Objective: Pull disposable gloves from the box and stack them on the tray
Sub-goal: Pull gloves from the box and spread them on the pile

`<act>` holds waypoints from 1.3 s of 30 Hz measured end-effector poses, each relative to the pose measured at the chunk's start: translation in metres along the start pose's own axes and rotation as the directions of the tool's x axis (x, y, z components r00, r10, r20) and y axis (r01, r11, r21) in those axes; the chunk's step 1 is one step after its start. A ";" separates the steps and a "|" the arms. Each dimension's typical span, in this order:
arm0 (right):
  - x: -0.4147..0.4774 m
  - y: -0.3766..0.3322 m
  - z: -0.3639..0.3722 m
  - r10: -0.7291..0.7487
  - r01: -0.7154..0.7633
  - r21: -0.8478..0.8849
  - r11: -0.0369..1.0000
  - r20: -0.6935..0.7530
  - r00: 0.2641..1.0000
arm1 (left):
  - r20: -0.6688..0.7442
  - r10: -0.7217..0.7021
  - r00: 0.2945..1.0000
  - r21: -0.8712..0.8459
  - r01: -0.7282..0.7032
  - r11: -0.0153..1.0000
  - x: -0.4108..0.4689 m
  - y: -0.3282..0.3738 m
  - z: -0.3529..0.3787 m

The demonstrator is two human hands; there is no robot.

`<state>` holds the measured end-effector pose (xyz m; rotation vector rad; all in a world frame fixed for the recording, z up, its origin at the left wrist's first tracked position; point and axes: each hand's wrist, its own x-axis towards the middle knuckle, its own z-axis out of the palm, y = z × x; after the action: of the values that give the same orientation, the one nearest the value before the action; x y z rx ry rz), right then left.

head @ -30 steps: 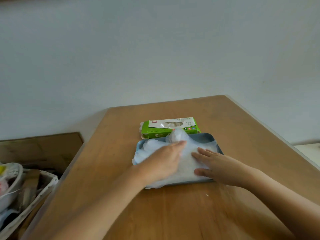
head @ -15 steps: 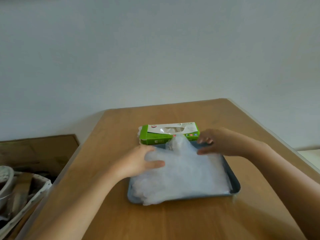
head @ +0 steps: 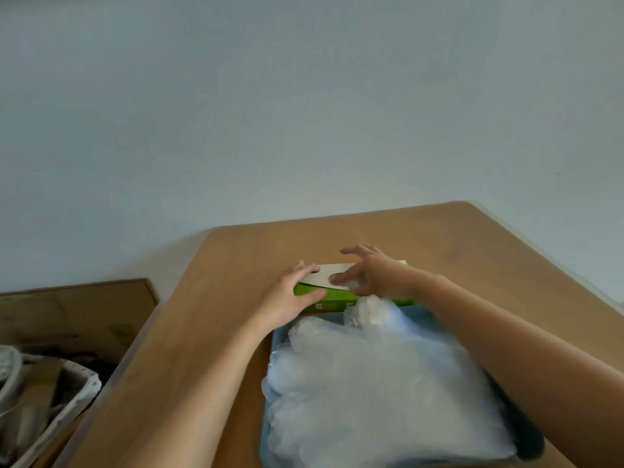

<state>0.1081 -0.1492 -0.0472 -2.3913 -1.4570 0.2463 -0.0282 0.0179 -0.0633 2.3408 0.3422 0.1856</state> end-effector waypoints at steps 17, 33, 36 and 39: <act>-0.006 0.012 -0.010 0.215 -0.011 0.530 0.848 -0.325 0.921 | -0.012 0.002 1.000 -0.061 -0.003 0.998 0.005 -0.008 0.002; -0.151 -0.065 -0.115 0.075 0.112 0.787 0.606 -0.197 0.978 | -0.011 0.332 0.943 -0.274 -0.322 0.906 -0.050 0.096 -0.028; -0.160 -0.065 -0.109 0.106 0.029 0.799 0.601 -0.115 0.988 | 0.177 0.448 0.876 -0.418 -0.345 0.840 -0.081 0.139 -0.017; -0.170 -0.072 -0.102 0.103 -0.016 0.845 0.534 -0.046 0.994 | 0.114 0.365 0.924 -0.401 -0.293 0.868 -0.103 0.156 -0.003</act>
<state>0.0014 -0.2886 0.0706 -1.5879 -0.8682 0.6799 -0.0974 -0.1173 0.0457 1.9936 -0.1829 0.1762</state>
